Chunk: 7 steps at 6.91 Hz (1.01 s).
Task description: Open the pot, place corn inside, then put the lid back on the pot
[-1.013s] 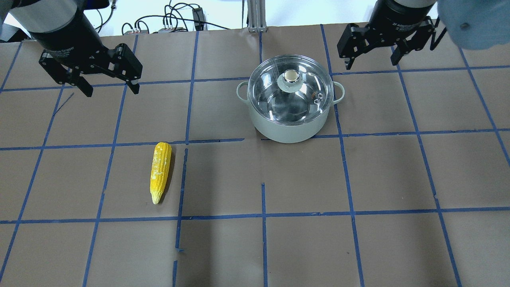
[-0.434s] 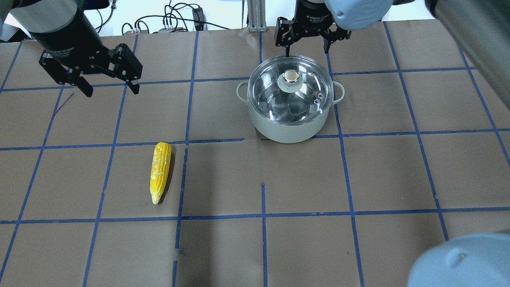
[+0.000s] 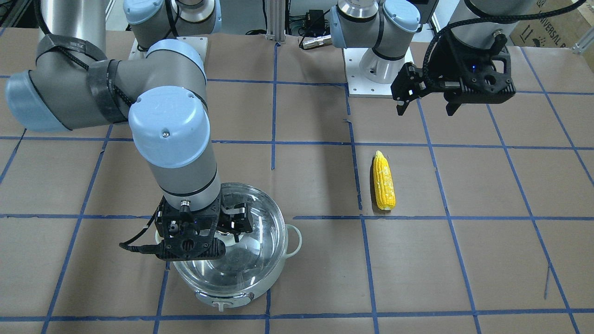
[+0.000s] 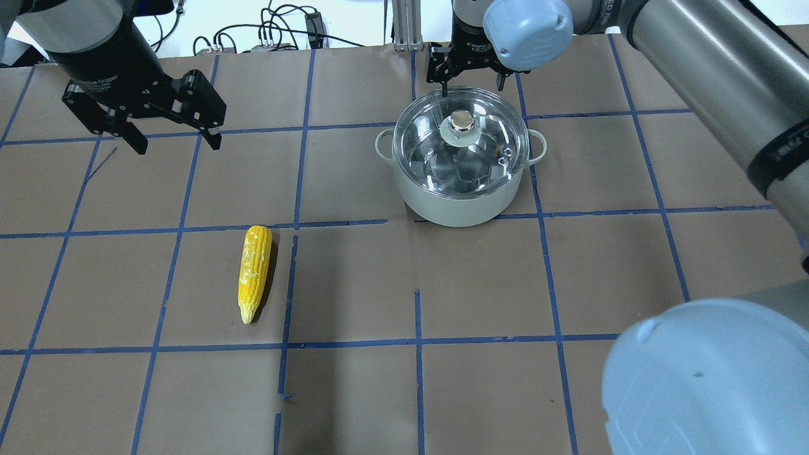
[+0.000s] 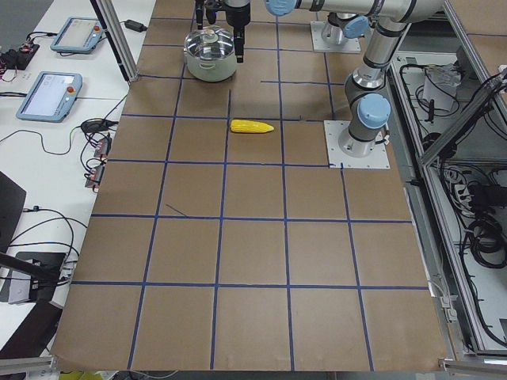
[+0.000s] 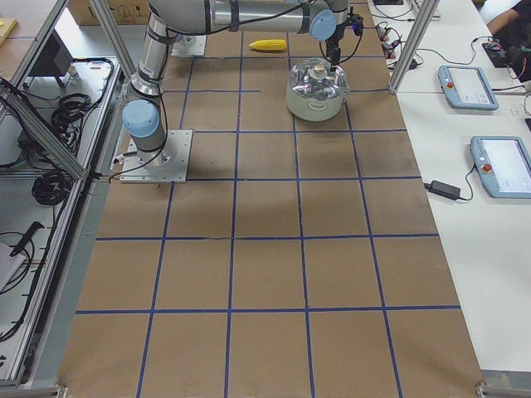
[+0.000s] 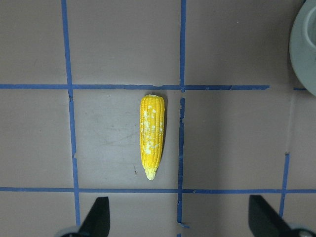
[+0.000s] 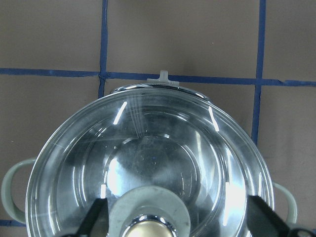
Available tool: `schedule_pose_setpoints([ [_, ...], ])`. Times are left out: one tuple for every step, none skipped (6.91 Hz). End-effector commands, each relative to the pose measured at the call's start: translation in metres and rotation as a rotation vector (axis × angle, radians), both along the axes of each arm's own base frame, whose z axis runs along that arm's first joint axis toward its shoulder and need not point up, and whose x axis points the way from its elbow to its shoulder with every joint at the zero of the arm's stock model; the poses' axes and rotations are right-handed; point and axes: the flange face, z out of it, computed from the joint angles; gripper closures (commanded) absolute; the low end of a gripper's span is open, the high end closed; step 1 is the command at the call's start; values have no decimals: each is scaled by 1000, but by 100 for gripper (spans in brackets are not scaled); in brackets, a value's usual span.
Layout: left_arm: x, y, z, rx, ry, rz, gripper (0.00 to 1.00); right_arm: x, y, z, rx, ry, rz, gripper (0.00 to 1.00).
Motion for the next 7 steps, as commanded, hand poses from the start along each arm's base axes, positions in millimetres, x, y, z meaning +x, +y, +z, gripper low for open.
schedule_pose_setpoints([
  [0, 0, -1, 2, -1, 0, 0, 4, 1, -14, 19, 6, 6, 5],
  [0, 0, -1, 2, 1, 0, 0, 11, 8, -20, 32, 10, 18, 5],
  [0, 0, -1, 0, -1, 0, 0, 15, 14, -26, 38, 12, 24, 5],
  [0, -1, -1, 0, -1, 1, 0, 16, 17, -30, 44, 12, 26, 5],
  [0, -1, -1, 0, 1, 1, 0, 15, 20, -35, 56, 15, 28, 5],
  [0, -1, -1, 2, 1, 0, 0, 14, 24, -35, 54, 14, 28, 5],
  [0, -1, -1, 2, 1, 0, 0, 14, 26, -37, 55, 15, 29, 5],
])
